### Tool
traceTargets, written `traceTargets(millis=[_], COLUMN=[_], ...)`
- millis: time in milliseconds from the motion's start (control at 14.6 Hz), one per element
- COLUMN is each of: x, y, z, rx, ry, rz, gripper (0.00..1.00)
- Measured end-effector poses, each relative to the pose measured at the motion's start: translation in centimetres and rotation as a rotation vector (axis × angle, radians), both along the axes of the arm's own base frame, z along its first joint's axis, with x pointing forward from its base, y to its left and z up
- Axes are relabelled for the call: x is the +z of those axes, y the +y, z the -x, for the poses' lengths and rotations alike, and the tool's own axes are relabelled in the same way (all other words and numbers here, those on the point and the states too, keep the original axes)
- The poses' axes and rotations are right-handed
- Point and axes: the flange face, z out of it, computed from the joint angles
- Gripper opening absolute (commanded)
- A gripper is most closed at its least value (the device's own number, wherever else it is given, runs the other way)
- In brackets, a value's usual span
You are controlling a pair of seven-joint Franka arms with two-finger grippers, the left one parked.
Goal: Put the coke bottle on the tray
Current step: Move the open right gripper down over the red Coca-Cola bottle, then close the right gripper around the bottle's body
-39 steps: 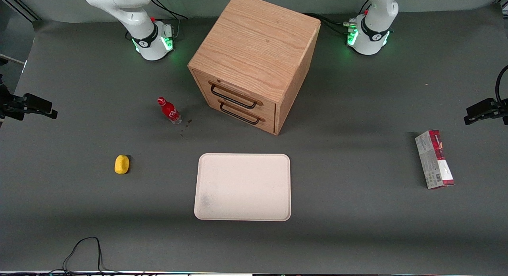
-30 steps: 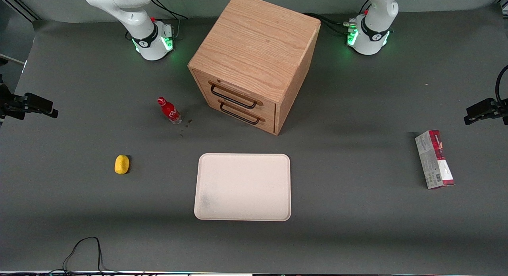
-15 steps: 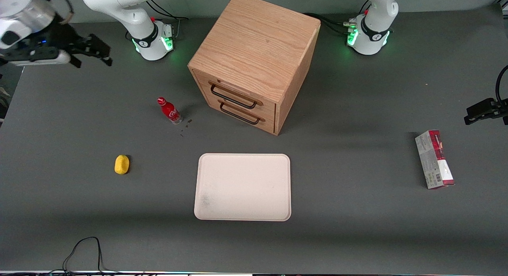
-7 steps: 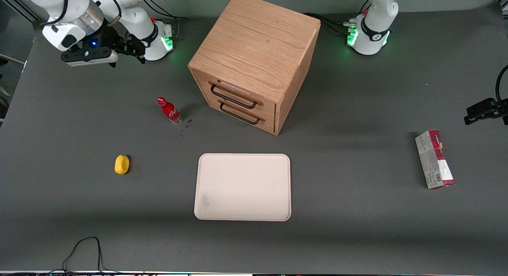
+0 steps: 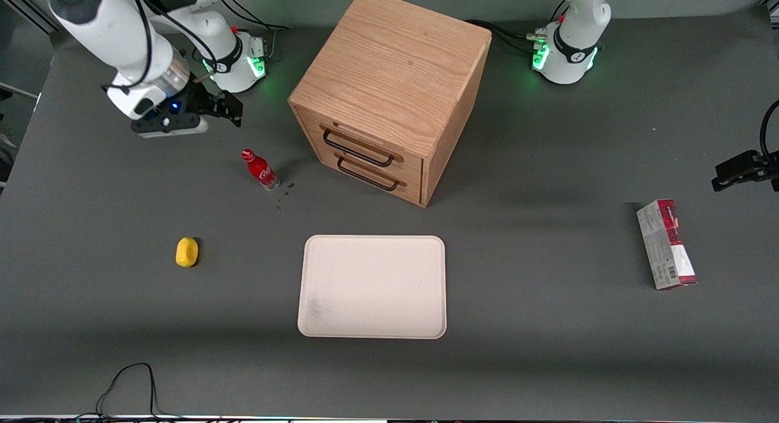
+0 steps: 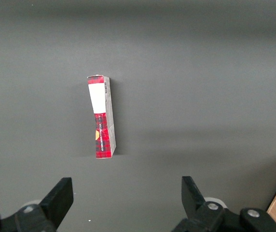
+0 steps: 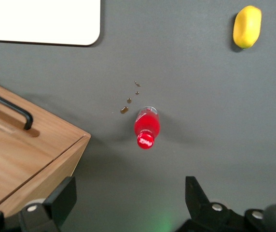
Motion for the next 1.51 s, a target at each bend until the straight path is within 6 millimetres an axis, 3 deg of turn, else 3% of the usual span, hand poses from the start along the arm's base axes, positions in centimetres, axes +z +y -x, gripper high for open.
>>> traceTargets(millis=[274,823,1097,1509], x=[-5.2,-12.5,-15.2,-16.7], y=[-0.1,-0.4,-0.3,-0.4], z=[0.3,0.6,0.0,-0.3], rx=[-0.005,-0.012,-0.014,-0.019], ry=[0.01,0.036,0.055,0.067], rz=[0.007,0.027,0.039,0.046], gripper=[1.0,1.0,1.0,1.0])
